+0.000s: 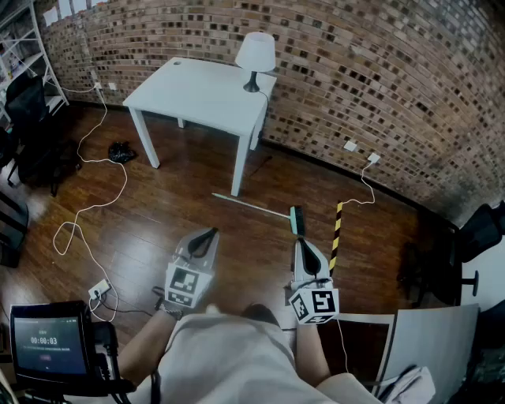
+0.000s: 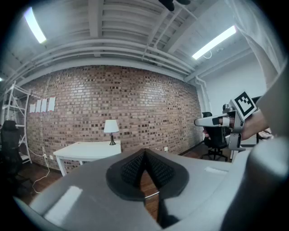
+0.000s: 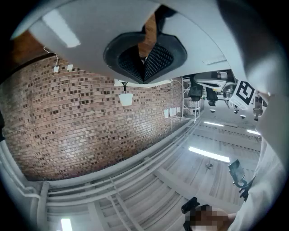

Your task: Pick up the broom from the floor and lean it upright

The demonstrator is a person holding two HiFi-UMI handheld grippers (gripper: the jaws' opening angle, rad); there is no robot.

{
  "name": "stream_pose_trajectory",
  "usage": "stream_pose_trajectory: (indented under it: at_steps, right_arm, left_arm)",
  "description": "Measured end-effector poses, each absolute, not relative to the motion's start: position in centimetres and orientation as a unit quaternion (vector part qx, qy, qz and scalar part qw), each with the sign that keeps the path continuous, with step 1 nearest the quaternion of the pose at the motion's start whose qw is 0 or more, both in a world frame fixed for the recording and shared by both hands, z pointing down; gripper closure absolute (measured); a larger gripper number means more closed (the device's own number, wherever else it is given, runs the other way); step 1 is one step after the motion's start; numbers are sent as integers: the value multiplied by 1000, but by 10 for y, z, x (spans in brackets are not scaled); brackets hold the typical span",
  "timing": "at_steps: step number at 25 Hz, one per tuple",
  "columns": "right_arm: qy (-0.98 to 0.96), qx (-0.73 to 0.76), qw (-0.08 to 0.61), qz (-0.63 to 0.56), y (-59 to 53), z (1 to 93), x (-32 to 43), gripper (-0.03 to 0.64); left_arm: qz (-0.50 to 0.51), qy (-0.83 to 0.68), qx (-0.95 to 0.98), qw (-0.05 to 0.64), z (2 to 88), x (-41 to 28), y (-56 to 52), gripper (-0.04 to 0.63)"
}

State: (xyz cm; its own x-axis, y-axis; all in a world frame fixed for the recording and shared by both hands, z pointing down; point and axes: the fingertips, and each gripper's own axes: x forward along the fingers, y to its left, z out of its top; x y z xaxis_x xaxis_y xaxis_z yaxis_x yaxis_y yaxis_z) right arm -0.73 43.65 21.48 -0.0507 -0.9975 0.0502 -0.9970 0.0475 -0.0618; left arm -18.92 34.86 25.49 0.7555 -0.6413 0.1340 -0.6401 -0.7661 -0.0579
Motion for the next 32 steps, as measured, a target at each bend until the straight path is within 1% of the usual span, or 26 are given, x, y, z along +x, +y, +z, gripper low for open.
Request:
stream_pose_trajectory:
  at_steps: [6,10,15,25,28,32]
  right_arm:
    - [713,-698,5,-60,424,227,7,603]
    - [702,-710,-9,-56,405,235,27,603]
    - [710,-702,-4,-62,361,249,54,603]
    - [733,-677,-6,-69,245,247,160,603]
    - [731,-678,-5,-80,221,252,201,603]
    - [741,-666,-19,-83,185,259,229,603]
  left_arm:
    - [-77,338,-938,2,263,-185,337,594]
    - [-87,337,-938,-5,274,-173,319,594]
    - [-102,351,-931,-7,288,-153,276,594]
    - [-115,387,-915,4,272,-62,159,594]
    - [-121,381,-917,8,270,-24,138,594]
    - [-135,374,-917,14,272,7,113,594]
